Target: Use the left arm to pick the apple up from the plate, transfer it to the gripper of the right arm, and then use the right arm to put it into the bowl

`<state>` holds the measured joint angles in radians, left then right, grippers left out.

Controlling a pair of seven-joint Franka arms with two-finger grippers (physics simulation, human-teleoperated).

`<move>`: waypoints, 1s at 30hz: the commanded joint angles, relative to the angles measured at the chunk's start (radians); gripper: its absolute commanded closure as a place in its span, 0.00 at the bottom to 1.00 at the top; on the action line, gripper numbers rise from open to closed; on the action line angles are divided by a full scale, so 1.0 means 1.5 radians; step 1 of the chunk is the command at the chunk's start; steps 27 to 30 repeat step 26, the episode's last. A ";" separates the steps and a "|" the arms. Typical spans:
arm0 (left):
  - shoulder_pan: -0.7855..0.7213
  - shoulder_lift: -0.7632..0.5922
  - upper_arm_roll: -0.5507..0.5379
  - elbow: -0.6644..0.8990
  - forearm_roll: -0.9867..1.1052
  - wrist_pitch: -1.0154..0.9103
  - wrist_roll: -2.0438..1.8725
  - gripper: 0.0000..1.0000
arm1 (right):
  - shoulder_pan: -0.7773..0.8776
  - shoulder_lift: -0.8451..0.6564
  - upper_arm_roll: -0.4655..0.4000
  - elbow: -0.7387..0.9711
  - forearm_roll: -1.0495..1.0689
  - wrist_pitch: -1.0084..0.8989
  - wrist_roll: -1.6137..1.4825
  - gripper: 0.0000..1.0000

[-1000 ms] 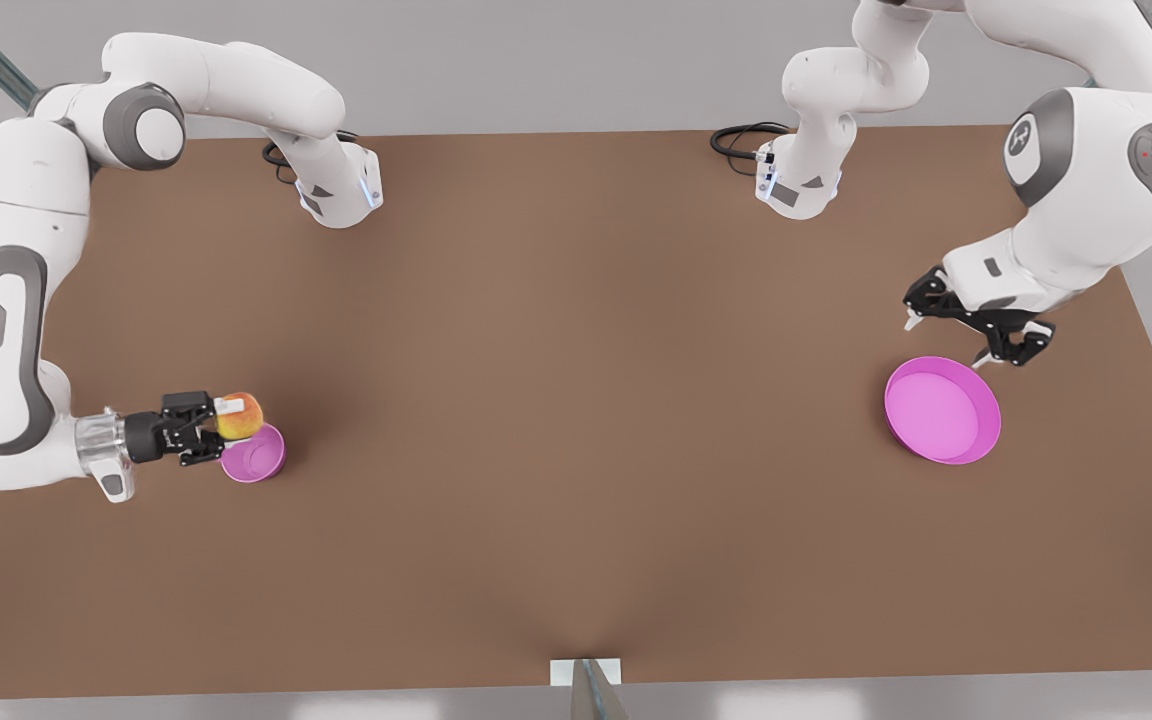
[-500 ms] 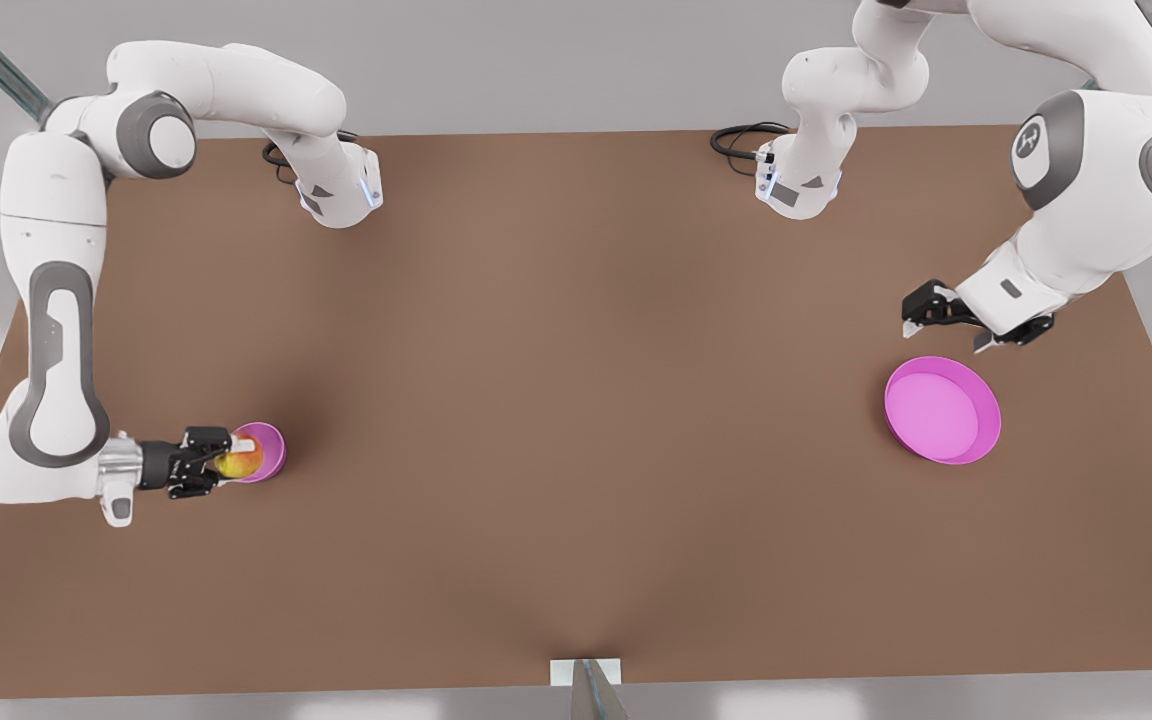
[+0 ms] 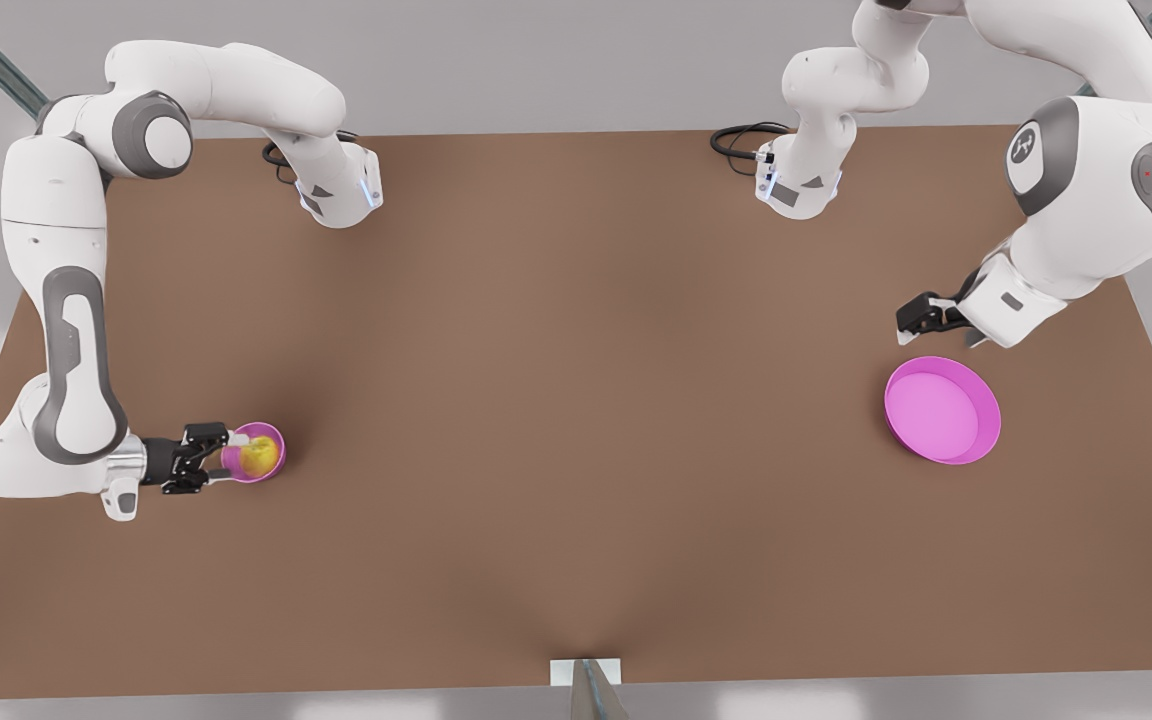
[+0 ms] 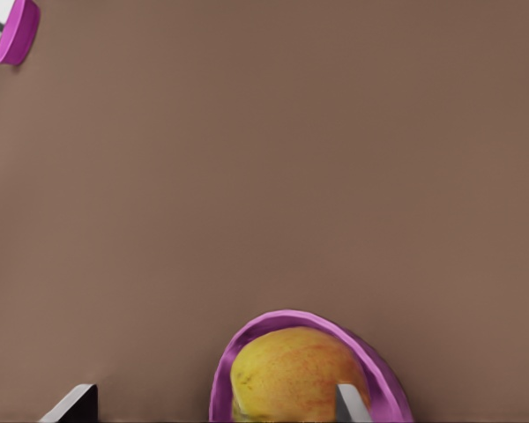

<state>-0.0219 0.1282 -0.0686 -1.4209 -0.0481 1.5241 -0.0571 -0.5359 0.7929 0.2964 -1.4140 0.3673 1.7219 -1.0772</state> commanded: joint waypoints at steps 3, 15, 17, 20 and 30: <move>0.000 -0.001 0.000 0.000 0.000 -0.001 -0.094 0.00 | 0.000 -0.002 0.000 0.004 -0.006 0.004 -0.005 0.00; -0.015 -0.002 -0.003 0.015 0.004 0.000 -0.054 0.00 | 0.279 -0.383 -0.070 0.084 -0.304 -0.145 0.668 0.00; -0.015 -0.002 -0.003 0.015 0.004 0.000 -0.054 0.00 | 0.322 -0.388 -0.135 0.082 -0.295 -0.176 0.676 0.00; -0.016 -0.002 -0.003 0.015 0.003 0.000 -0.054 0.00 | 0.339 -0.397 -0.147 0.050 -0.291 -0.134 0.676 0.00; -0.016 -0.002 -0.003 0.019 0.004 0.000 -0.056 0.00 | 0.344 -0.399 -0.180 0.077 -0.289 -0.176 0.686 0.00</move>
